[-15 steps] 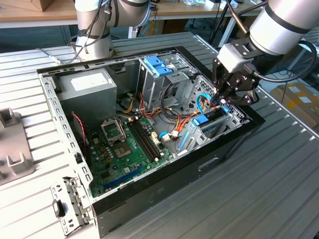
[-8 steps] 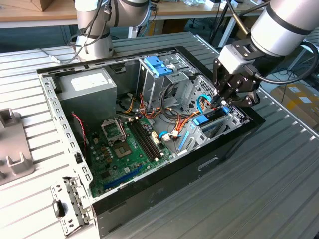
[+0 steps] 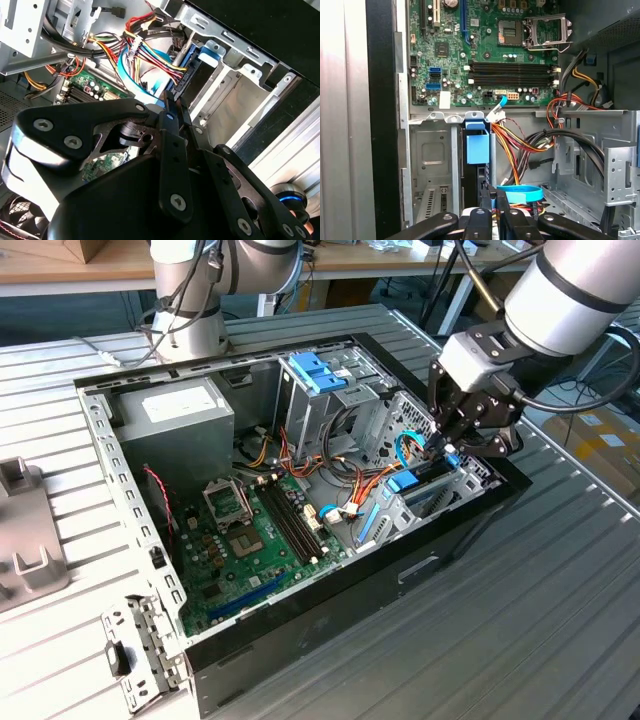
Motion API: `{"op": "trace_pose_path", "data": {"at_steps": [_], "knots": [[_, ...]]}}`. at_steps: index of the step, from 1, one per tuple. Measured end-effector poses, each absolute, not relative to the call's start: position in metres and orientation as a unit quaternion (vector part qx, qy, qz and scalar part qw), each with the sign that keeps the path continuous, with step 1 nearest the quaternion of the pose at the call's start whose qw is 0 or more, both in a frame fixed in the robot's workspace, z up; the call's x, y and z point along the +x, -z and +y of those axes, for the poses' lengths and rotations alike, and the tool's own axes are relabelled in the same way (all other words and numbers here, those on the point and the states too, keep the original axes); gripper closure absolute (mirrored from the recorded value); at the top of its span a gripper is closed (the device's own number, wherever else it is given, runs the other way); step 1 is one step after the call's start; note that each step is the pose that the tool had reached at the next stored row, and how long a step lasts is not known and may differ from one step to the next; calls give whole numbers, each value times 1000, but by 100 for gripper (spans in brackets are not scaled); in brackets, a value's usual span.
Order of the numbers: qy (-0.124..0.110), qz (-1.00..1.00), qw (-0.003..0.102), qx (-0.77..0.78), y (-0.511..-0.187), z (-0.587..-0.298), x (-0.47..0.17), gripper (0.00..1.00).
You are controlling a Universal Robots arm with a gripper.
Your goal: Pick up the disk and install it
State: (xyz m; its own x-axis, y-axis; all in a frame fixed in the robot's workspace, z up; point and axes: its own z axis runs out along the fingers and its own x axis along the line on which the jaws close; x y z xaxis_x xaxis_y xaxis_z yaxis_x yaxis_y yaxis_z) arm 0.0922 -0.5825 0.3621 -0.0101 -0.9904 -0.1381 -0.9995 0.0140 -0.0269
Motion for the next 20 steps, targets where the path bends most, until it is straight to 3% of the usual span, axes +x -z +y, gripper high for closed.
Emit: {"op": "trace_pose_path", "data": {"at_steps": [20], "knots": [[-41,692,58,-718,-358,-587,94,84]]}}
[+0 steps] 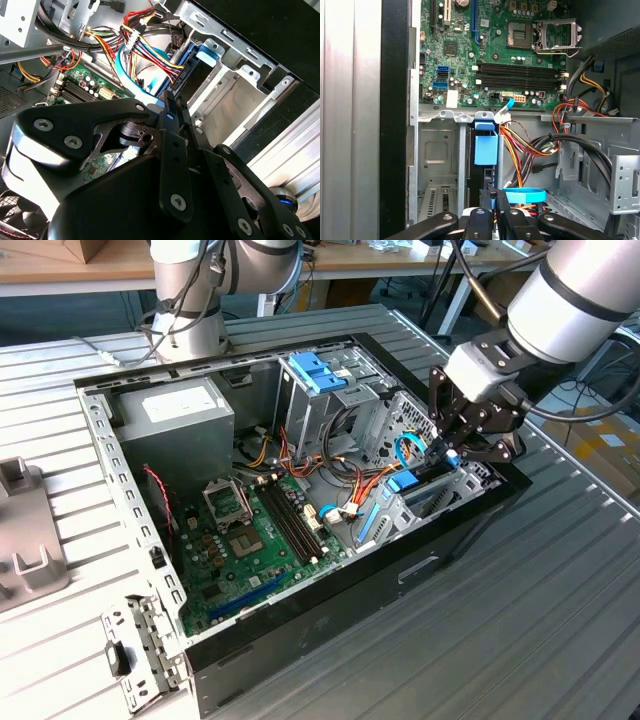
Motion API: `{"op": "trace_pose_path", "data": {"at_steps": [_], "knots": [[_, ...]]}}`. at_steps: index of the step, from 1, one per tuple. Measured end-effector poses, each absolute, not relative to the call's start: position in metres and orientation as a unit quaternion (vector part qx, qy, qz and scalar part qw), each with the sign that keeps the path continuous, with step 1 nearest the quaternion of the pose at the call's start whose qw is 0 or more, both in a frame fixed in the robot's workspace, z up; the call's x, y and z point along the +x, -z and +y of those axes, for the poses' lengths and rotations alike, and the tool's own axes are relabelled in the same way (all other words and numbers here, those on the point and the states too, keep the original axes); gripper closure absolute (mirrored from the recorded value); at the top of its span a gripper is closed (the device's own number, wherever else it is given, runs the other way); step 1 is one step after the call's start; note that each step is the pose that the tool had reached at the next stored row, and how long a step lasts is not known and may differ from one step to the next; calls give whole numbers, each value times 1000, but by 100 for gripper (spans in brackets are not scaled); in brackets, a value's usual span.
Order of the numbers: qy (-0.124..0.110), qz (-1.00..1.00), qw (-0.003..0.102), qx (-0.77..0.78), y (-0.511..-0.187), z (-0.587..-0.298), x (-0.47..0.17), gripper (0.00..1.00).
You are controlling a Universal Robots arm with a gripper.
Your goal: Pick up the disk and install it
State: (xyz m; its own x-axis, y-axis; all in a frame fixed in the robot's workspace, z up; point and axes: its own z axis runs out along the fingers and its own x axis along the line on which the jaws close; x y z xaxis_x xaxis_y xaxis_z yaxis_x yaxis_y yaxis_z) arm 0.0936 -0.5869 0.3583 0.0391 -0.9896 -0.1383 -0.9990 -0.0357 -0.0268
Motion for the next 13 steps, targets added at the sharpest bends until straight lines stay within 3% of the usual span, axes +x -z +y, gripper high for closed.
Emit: {"op": "trace_pose_path", "data": {"at_steps": [13], "knots": [[-42,681,57,-729,-356,-585,96,84]]}}
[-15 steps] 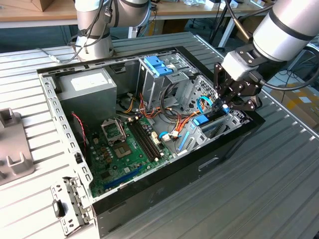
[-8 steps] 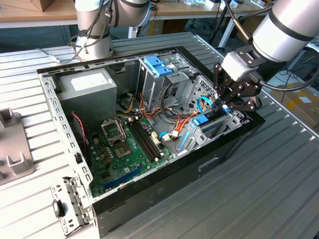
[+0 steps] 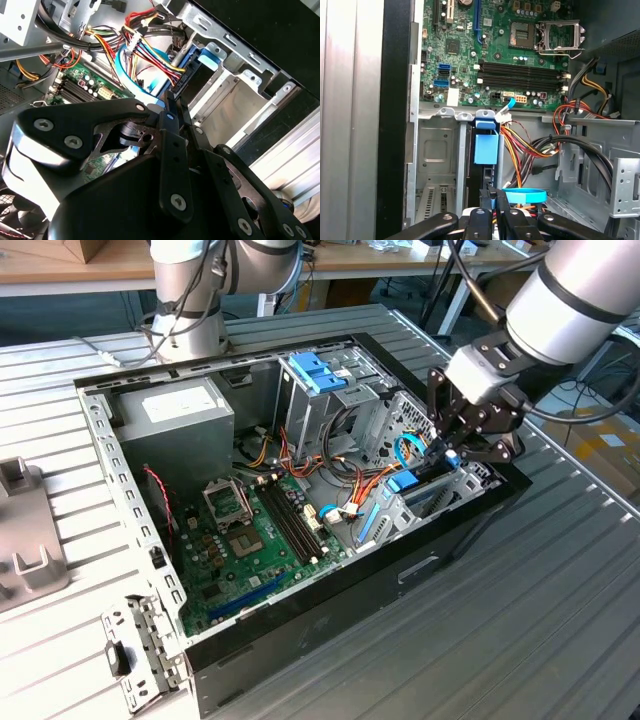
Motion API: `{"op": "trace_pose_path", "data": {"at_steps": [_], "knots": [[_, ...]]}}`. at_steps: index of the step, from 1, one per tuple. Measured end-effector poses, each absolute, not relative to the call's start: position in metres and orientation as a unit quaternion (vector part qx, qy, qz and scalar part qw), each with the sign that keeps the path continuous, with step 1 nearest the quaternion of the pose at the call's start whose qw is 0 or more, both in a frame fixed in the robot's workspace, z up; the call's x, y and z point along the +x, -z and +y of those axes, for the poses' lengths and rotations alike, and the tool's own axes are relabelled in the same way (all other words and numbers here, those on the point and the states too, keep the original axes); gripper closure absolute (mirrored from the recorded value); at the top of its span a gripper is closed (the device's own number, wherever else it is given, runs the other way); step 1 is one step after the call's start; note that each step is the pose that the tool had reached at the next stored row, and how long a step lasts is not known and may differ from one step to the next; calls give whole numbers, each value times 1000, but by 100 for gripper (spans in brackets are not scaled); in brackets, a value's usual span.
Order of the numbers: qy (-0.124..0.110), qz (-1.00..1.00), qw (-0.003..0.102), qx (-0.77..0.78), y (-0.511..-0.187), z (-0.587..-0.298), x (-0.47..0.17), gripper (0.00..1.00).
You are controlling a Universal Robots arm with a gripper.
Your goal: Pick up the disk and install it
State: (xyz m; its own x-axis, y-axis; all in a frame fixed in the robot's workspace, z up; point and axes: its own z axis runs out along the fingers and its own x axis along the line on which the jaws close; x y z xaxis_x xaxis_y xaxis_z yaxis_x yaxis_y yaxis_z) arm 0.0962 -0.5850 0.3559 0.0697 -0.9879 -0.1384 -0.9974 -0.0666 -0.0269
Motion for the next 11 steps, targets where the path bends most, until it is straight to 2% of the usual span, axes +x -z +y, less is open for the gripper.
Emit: {"op": "trace_pose_path", "data": {"at_steps": [11], "knots": [[-42,679,57,-731,-350,-584,98,84]]}}
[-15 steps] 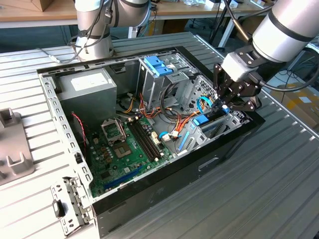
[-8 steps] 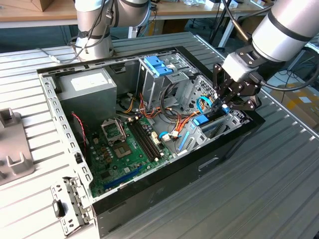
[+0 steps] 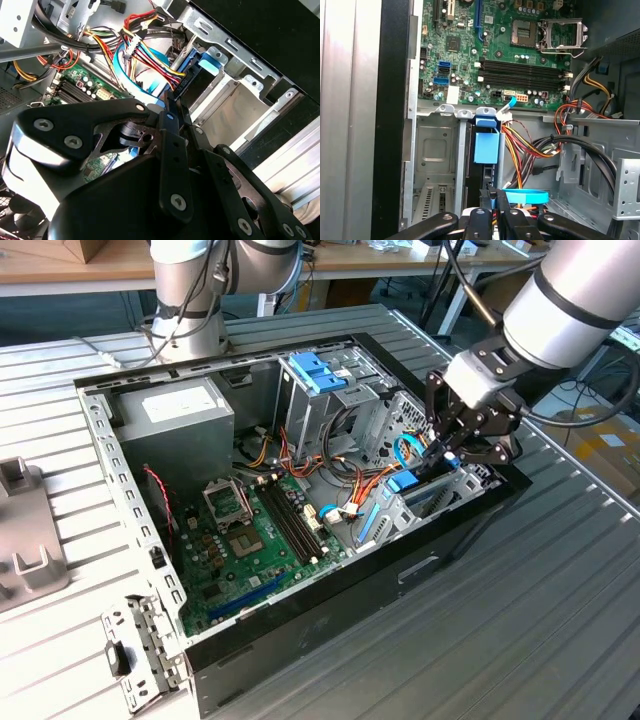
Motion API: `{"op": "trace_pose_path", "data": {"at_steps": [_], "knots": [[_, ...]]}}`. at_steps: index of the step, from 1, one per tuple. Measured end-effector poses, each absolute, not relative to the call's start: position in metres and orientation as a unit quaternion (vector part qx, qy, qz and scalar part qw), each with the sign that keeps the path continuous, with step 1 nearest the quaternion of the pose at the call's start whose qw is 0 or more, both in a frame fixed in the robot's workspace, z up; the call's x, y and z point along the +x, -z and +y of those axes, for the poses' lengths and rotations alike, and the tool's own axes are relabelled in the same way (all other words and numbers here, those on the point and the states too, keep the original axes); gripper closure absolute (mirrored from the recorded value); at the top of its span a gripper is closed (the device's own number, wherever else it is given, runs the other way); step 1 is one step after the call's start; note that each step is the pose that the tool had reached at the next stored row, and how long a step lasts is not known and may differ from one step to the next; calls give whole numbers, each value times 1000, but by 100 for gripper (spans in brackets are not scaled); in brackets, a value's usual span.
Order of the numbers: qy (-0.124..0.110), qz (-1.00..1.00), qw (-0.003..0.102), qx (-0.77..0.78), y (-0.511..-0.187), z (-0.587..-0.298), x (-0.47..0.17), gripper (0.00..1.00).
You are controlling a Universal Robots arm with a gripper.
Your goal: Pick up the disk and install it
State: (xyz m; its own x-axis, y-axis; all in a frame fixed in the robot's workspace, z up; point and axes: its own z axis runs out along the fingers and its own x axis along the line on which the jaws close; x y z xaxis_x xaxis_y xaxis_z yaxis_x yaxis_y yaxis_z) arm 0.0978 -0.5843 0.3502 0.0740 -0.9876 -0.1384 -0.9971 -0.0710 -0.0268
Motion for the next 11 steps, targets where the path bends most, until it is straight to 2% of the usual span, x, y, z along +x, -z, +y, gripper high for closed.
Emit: {"op": "trace_pose_path", "data": {"at_steps": [11], "knots": [[-42,679,57,-731,-345,-584,99,84]]}}
